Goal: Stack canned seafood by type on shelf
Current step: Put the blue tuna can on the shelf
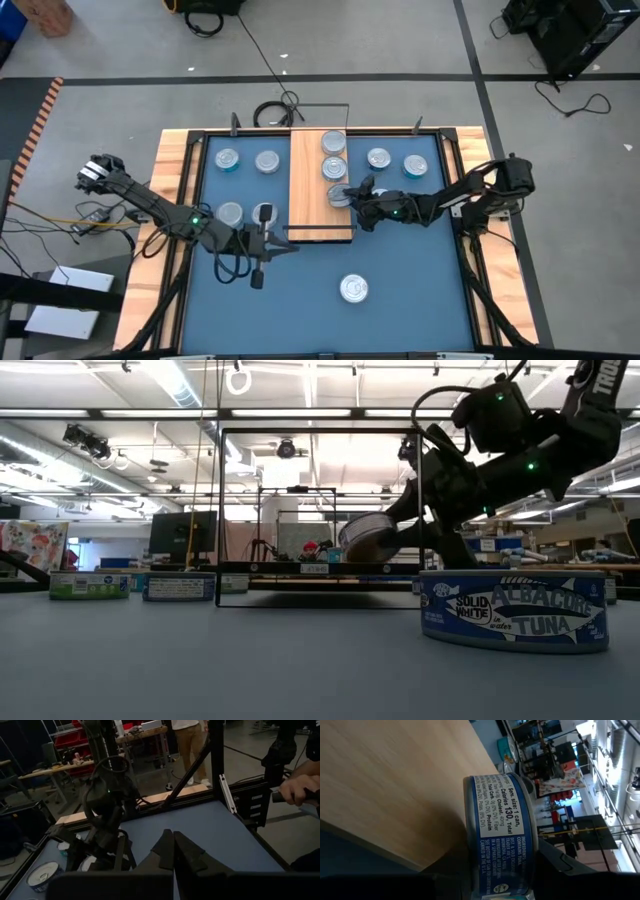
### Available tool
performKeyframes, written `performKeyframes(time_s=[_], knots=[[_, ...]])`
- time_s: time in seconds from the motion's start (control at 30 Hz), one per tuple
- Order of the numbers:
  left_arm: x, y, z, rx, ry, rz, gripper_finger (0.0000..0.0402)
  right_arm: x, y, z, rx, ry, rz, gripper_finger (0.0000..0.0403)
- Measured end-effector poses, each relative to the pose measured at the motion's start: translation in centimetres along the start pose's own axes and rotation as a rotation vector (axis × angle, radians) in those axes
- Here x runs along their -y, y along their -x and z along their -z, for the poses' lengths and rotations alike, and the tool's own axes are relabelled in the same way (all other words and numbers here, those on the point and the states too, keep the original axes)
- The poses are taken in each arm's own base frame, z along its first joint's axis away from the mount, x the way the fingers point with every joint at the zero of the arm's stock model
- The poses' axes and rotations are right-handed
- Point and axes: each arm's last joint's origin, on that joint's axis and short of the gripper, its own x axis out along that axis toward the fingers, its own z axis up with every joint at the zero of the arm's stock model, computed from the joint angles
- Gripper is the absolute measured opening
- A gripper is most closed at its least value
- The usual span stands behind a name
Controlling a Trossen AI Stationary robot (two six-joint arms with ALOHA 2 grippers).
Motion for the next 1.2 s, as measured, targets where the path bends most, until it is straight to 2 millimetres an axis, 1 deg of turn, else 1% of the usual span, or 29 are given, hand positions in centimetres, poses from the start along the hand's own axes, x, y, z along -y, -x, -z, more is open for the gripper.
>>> performKeyframes(time_s=[0.13,0.2,0.3,0.4,0.6,0.7,0.97,1.2], knots=[[-0.2,-0.1,0.0,-0.001,0.001,-0.008,0.0001,-0.1,-0.1,0.0,0.008,-0.002,-0.003,0.0142],[-0.3,-0.1,0.0,-0.002,0.002,-0.012,0.0001,-0.1,-0.1,0.0,0.01,-0.007,-0.008,0.0163],[-0.3,-0.1,0.0,-0.001,0.002,-0.012,0.0001,-0.2,-0.1,0.0,0.013,-0.038,-0.024,0.0207],[-0.3,-0.1,0.0,0.002,0.004,-0.012,0.0001,-0.2,-0.1,0.0,0.028,-0.057,-0.036,0.0232],[-0.3,-0.1,0.0,0.002,0.007,-0.012,0.0001,-0.1,-0.2,0.3,0.049,-0.075,-0.053,0.0235],[-0.3,-0.1,0.0,0.001,0.007,-0.012,0.0001,0.1,-0.4,0.4,0.041,-0.122,-0.052,0.0232],[-0.3,-0.1,0.0,-0.002,0.025,-0.012,0.0001,1.0,-1.0,-0.3,0.064,-0.196,-0.042,0.0245],[-0.3,-0.1,0.2,-0.015,0.025,-0.01,0.0001,1.3,-1.9,-0.1,0.007,-0.271,-0.161,0.0258]])
